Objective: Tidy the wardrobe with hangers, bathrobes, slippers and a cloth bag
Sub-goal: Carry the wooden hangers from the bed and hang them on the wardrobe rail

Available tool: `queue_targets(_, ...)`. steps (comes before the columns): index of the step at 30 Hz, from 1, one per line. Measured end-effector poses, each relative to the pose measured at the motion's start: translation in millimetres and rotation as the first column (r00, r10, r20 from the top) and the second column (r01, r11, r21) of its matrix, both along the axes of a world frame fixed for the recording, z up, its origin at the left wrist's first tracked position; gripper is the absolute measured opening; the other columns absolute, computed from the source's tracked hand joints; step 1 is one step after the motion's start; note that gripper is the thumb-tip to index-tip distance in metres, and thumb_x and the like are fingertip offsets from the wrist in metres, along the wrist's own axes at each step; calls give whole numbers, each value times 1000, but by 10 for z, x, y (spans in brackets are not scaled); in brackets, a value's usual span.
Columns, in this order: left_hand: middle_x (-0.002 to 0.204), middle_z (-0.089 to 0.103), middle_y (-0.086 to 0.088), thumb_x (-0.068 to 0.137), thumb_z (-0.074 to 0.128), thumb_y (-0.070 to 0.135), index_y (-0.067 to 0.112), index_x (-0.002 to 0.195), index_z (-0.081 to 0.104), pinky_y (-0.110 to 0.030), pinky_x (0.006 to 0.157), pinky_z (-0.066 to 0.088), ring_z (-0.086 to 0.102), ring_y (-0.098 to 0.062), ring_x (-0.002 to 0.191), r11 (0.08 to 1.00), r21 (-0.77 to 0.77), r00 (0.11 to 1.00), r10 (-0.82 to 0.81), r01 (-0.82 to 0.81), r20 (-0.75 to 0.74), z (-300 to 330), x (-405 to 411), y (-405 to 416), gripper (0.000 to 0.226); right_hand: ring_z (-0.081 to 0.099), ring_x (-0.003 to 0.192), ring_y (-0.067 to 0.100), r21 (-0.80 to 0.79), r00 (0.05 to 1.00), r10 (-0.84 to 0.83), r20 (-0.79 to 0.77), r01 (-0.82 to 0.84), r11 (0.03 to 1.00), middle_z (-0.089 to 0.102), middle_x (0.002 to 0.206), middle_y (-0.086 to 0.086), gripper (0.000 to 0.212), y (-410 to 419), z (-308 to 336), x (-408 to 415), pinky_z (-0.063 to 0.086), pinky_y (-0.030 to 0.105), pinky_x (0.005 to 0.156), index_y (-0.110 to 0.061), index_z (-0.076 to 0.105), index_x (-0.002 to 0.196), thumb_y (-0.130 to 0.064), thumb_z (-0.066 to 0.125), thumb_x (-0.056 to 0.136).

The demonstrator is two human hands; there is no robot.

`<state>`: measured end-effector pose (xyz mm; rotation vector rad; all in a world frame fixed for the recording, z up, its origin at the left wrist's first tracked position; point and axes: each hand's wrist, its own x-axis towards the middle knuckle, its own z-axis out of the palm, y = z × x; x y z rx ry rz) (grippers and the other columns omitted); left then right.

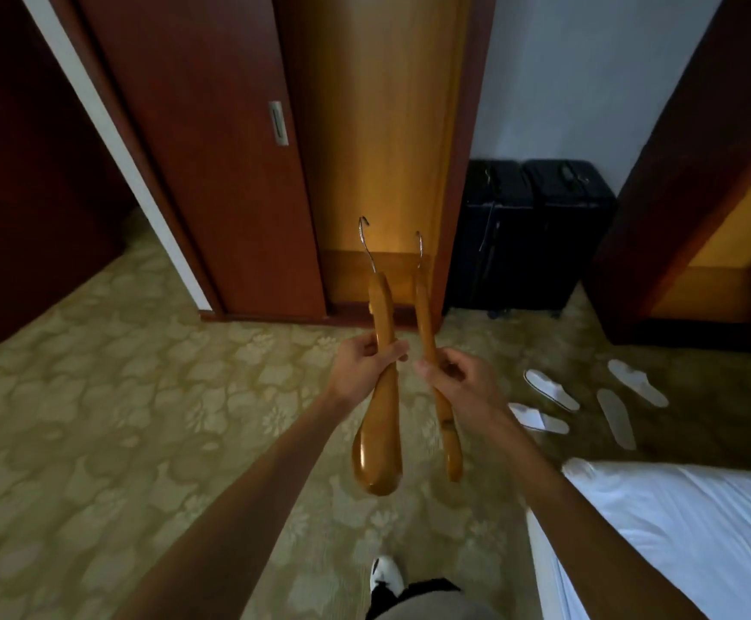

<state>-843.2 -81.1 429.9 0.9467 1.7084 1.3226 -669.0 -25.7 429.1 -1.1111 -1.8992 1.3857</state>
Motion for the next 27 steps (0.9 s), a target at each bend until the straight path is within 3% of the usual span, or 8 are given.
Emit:
queue_targets(7, 91, 78, -9, 88, 77, 29, 4, 98, 76, -38, 78, 58, 73, -20, 79, 998, 35, 995, 54, -58, 87, 254, -1234, 1319, 27, 68, 83, 8, 5, 999, 34, -14, -34, 999, 72, 90, -7, 28, 1391, 247, -1218, 53, 23, 73, -27, 72, 99, -52, 69, 87)
queue_targets(10, 92, 78, -8, 87, 77, 33, 8, 93, 77, -45, 85, 58, 74, -30, 88, 998, 20, 997, 54, -55, 60, 228, -1759, 1823, 26, 67, 82, 0, 15, 999, 26, -40, -25, 1000, 72, 87, -13, 21, 1955, 259, -1723, 47, 17, 71, -29, 73, 97, -48, 70, 88)
queue_targets(14, 91, 77, -14, 86, 78, 38, 9, 91, 78, -48, 81, 58, 70, -24, 75, 999, 20, 998, 46, -47, 46, 166, -2472, 2605, 30, 68, 89, 7, 28, 999, 26, -43, -25, 999, 72, 92, -9, 28, 2760, 173, -2428, 52, 28, 79, -29, 72, 97, -54, 69, 86)
queue_targets(16, 91, 76, -16, 83, 79, 42, 12, 84, 78, -51, 82, 57, 71, -34, 78, 998, 39, 998, 42, -44, 53, 145, -2852, 3041, 30, 69, 91, 11, 45, 998, 31, -46, -28, 999, 73, 94, -6, 37, 3166, 161, -2800, 56, 37, 87, -27, 72, 98, -60, 68, 83)
queue_targets(19, 94, 76, -17, 78, 81, 46, 13, 83, 78, -60, 87, 56, 72, -42, 92, 999, 44, 996, 28, -32, 83, 194, -3399, 3731, 34, 69, 95, 8, 40, 998, 37, -55, -34, 999, 74, 98, -9, 29, 3763, 232, -3322, 55, 41, 94, -28, 73, 102, -53, 68, 88)
queue_targets(21, 92, 77, -16, 82, 80, 40, 10, 84, 77, -56, 84, 59, 73, -33, 86, 998, 55, 995, 17, -22, 95, 294, -3735, 4208, 30, 68, 99, 8, 24, 997, 33, -66, -32, 999, 74, 104, -9, 33, 4167, 341, -3638, 55, 44, 96, -27, 73, 108, -53, 68, 88)
queue_targets(23, 84, 77, -8, 87, 78, 31, 7, 87, 76, -40, 73, 60, 73, -19, 77, 997, 71, 994, -4, -4, 110, 435, -4015, 4678, 25, 68, 101, 13, 39, 998, 11, -67, -8, 999, 73, 106, -5, 46, 4587, 461, -3921, 54, 49, 96, -26, 73, 107, -63, 68, 81)
queue_targets(27, 70, 73, 4, 90, 75, 31, 2, 94, 75, -20, 58, 50, 68, -7, 63, 994, 103, 995, -58, 49, 82, 709, -4431, 5531, 30, 66, 101, 25, 81, 999, -33, -41, 36, 996, 71, 105, 5, 62, 5354, 734, -4357, 51, 56, 95, -21, 71, 104, -75, 62, 75)
